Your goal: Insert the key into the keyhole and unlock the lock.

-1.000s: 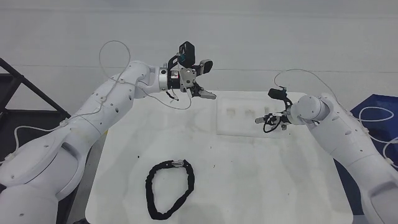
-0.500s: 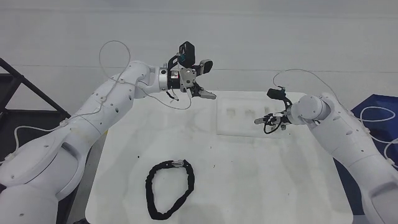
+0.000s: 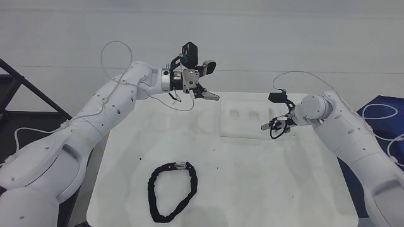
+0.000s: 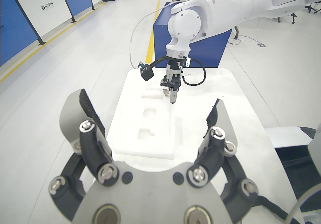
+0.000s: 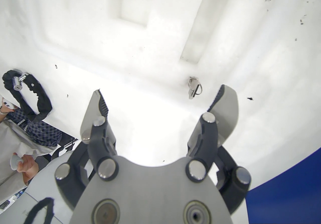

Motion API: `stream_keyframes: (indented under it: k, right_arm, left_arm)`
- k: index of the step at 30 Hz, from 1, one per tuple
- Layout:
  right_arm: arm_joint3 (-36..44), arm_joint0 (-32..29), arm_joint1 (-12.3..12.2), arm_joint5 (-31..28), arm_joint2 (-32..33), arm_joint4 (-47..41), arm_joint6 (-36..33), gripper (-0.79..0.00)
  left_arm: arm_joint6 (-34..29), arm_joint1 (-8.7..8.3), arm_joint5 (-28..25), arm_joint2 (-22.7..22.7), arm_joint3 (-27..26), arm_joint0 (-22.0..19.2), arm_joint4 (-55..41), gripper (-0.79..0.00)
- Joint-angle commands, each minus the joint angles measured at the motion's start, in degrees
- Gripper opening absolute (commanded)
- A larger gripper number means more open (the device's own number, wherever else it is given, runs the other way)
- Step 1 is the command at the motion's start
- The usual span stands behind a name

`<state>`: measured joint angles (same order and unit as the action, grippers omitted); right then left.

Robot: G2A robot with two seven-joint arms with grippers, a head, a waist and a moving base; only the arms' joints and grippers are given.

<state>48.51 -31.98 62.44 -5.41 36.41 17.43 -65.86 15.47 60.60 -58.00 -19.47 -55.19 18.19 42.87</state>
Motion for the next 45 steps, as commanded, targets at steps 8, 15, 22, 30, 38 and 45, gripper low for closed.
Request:
stream_keyframes:
  k: [8,15,22,30,38,45]
  right_arm:
    - [-2.7,1.1,1.5,2.7,-1.8,4.0,0.6,-0.443]
    - [-4.4,1.3,2.3,3.0,-2.1,5.0,0.6,-0.606]
    - [-5.9,1.5,3.1,4.1,-2.4,6.8,1.8,-0.739]
    - [-7.2,1.6,3.9,5.0,-2.3,7.8,3.2,-0.785]
    - [-5.7,2.8,3.4,4.9,-0.5,9.0,0.7,-0.785]
    - [1.2,2.3,1.2,6.0,3.2,10.8,-2.0,-0.785]
  left_arm:
    - [0.0,0.00,0.0,0.0,0.0,0.0,0.0,0.000]
    - [0.0,0.00,0.0,0.0,0.0,0.0,0.0,0.000]
    - [0.0,0.00,0.0,0.0,0.0,0.0,0.0,0.000]
    - [0.0,0.00,0.0,0.0,0.0,0.0,0.0,0.000]
    - [0.0,0.00,0.0,0.0,0.0,0.0,0.0,0.000]
    - [0.0,0.00,0.0,0.0,0.0,0.0,0.0,0.000]
